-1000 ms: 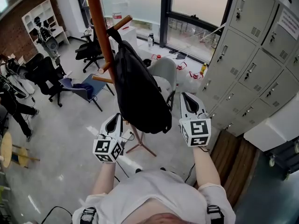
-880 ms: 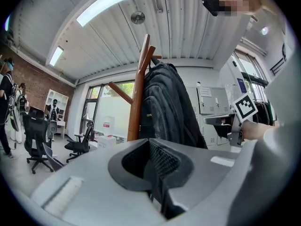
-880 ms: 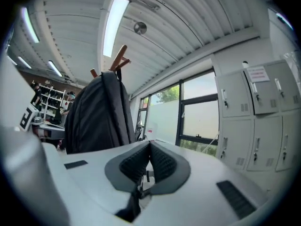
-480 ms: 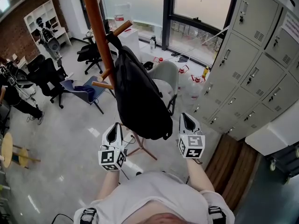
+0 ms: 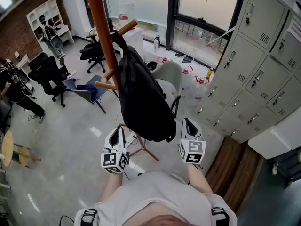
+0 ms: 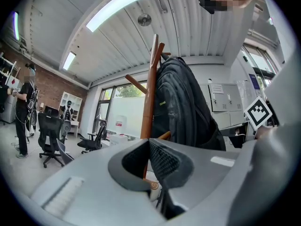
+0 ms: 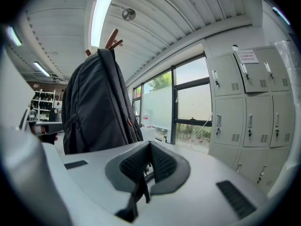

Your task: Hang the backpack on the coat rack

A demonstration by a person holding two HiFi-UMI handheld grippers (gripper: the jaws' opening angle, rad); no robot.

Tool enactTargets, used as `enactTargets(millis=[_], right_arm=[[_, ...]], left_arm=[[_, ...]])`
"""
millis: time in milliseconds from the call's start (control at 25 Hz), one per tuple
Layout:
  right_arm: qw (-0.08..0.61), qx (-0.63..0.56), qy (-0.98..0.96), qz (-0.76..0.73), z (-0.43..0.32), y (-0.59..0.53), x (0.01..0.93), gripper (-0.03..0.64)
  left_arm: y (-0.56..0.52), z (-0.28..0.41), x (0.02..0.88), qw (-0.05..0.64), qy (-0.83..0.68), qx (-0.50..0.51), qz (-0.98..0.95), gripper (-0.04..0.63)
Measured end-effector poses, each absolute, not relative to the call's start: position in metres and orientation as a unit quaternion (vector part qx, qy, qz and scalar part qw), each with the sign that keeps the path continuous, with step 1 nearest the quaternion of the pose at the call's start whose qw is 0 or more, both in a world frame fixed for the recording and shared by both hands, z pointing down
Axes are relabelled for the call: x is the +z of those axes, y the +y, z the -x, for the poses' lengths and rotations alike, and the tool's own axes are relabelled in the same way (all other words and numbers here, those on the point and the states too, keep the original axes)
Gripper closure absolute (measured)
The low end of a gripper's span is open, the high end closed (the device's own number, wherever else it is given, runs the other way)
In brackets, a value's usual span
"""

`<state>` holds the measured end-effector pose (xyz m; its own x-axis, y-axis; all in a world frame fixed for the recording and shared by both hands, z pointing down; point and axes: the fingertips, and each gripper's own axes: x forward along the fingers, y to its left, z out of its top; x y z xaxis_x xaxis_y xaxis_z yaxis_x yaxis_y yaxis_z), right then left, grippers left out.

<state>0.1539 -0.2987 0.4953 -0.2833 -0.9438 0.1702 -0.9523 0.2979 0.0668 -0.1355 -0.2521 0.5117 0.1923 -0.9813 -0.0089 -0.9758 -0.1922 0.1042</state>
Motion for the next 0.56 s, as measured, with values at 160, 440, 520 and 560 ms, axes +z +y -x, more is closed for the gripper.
enactTargets(millis=[160, 440, 520, 560], right_arm=[[0.085, 0.029, -0.804, -0.588, -0.1489, -0.2969, 0.4947, 0.607], [0.080, 0.034, -0.806, -0.586, -0.1442, -0.2981, 0.4964, 0.607], [0.082, 0.030, -0.804, -0.589, -0.1452, -0.2981, 0.4961, 0.607], [0.084, 0.027, -0.802, -0.590, -0.1460, -0.2981, 0.4959, 0.607]], left_arm=[[-0.2539, 0.1350, 0.5142, 0.043, -0.634, -0.034, -0.771, 0.584], [-0.2578, 0.1348, 0.5166, 0.044, -0.629, -0.033, -0.775, 0.584], [-0.2590, 0.1340, 0.5164, 0.046, -0.628, -0.033, -0.776, 0.584], [-0.2596, 0.1334, 0.5164, 0.046, -0.627, -0.033, -0.777, 0.584]])
